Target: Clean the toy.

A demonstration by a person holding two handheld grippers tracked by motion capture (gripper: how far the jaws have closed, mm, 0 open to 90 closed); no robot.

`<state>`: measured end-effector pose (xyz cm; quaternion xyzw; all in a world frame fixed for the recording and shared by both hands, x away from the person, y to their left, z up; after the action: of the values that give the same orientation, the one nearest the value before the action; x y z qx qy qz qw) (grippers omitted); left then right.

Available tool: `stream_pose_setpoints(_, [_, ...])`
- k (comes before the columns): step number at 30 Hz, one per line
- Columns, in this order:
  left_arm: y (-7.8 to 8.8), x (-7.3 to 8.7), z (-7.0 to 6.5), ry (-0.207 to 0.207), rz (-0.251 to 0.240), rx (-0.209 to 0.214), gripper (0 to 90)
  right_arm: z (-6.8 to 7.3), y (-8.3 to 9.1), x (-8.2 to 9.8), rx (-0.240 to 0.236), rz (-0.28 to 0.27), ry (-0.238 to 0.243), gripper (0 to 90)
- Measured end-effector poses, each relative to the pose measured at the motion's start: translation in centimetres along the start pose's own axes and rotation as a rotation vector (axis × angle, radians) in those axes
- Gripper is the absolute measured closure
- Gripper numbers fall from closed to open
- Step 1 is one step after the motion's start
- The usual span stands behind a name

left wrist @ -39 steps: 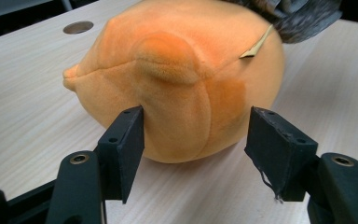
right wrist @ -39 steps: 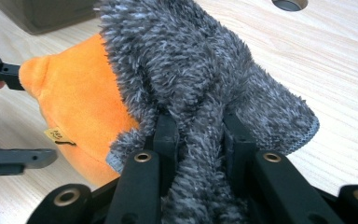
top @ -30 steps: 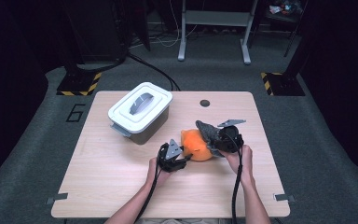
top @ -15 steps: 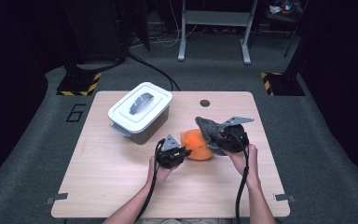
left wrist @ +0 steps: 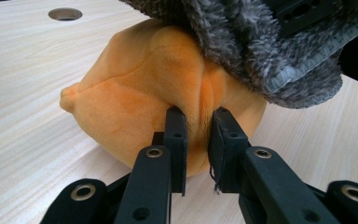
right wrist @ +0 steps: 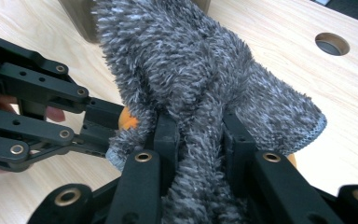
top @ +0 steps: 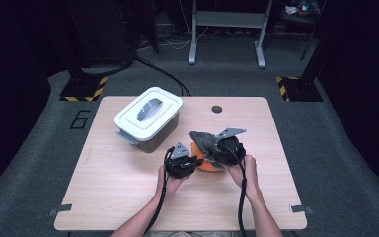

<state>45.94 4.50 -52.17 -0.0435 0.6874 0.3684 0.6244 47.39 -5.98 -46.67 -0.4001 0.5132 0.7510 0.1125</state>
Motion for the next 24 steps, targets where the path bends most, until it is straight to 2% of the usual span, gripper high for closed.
stream_pose_setpoints(3, [-0.1,0.1,0.1,0.012,-0.008,-0.003,78.3,-0.1,-0.1,0.2,0.010,0.001,0.007,71.7])
stream_pose_setpoints(8, [-0.2,0.1,0.1,0.026,-0.012,-0.003,78.3,-0.8,0.2,0.4,0.014,-0.007,-0.020,71.7])
stream_pose_setpoints(16, [-0.2,0.3,0.3,0.048,-0.013,-0.001,78.4,-3.6,0.6,1.3,0.047,-0.013,-0.089,71.6])
stream_pose_setpoints(17, [-0.2,0.4,0.4,0.049,-0.013,-0.001,78.4,-4.0,0.6,1.5,0.047,-0.011,-0.091,71.6])
stream_pose_setpoints(18, [-0.2,0.4,0.3,0.057,-0.014,0.002,78.4,-4.2,0.6,1.8,0.048,-0.011,-0.115,71.6])
stream_pose_setpoints(19, [-0.2,0.4,0.3,0.056,-0.015,0.002,78.4,-4.6,0.5,2.0,0.047,-0.010,-0.107,71.6])
stream_pose_setpoints(21, [-0.2,0.5,0.3,0.055,-0.014,0.004,78.4,-5.1,0.5,2.4,0.043,-0.011,-0.143,71.6])
stream_pose_setpoints(23, [-0.2,0.5,0.5,0.039,-0.012,0.001,78.5,-5.8,0.4,2.7,0.041,-0.008,-0.160,71.6])
stream_pose_setpoints(24, [-0.2,0.6,0.4,0.052,-0.010,0.005,78.4,-6.2,0.4,2.9,0.044,-0.009,-0.169,71.6])
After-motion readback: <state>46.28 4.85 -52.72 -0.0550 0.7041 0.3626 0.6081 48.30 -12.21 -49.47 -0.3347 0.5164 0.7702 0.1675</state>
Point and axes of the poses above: each handheld gripper's, and its own axes: y roughly backward along the jaws, x roughly out of its underside, z roughly to its left, the point moved 8 cm from there along -y, roughly forward along the jaws, and after that the axes turned 14 degrees about -y, right-handed, at the moved point
